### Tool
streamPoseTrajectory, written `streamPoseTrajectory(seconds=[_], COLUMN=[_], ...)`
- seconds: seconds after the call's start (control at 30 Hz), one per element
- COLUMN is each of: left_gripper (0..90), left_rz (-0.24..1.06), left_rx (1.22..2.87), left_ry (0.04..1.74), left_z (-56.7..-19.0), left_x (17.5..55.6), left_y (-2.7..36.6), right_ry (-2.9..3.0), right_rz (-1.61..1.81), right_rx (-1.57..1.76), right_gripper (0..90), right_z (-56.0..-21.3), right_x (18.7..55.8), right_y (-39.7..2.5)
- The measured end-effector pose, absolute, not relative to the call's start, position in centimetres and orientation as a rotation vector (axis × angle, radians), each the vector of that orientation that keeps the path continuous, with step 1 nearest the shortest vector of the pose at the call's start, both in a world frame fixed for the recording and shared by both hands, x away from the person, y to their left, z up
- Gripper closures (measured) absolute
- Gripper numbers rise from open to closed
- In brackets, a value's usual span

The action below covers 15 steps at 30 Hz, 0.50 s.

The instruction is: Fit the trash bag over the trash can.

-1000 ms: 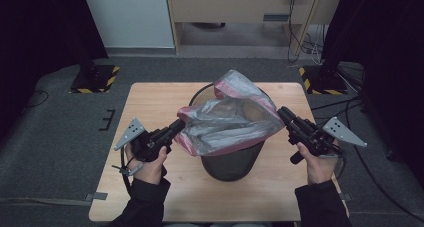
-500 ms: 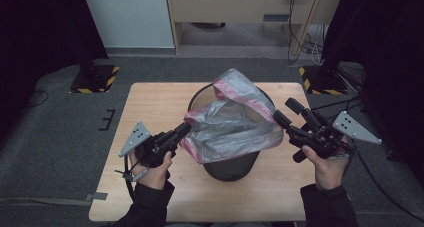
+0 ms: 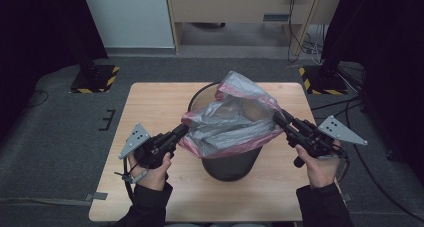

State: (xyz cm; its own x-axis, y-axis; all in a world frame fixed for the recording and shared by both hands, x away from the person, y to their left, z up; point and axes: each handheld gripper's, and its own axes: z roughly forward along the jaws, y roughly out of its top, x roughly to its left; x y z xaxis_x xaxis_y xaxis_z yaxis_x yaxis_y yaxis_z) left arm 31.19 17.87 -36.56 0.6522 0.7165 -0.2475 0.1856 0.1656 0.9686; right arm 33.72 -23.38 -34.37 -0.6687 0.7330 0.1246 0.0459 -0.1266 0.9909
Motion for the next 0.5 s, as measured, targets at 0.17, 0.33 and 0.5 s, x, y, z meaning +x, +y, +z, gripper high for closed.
streamPoseTrajectory(seconds=[0.17,0.33,0.5], left_gripper=[90.0,90.0,86.9], left_rz=[0.478,0.447,0.417], left_rx=[1.413,1.430,1.401], left_ry=[0.850,0.856,0.831], left_z=[-37.1,-38.2,-38.3], left_x=[30.9,30.8,30.9], left_y=[18.2,17.8,17.5], right_ry=[1.618,1.569,1.623], right_rz=[1.848,1.854,1.777], right_rx=[0.916,0.966,0.992], right_gripper=[82.9,83.4,82.8], right_z=[-35.8,-37.0,-38.1], right_x=[34.1,34.4,34.9], right_y=[-24.0,-24.1,-23.8])
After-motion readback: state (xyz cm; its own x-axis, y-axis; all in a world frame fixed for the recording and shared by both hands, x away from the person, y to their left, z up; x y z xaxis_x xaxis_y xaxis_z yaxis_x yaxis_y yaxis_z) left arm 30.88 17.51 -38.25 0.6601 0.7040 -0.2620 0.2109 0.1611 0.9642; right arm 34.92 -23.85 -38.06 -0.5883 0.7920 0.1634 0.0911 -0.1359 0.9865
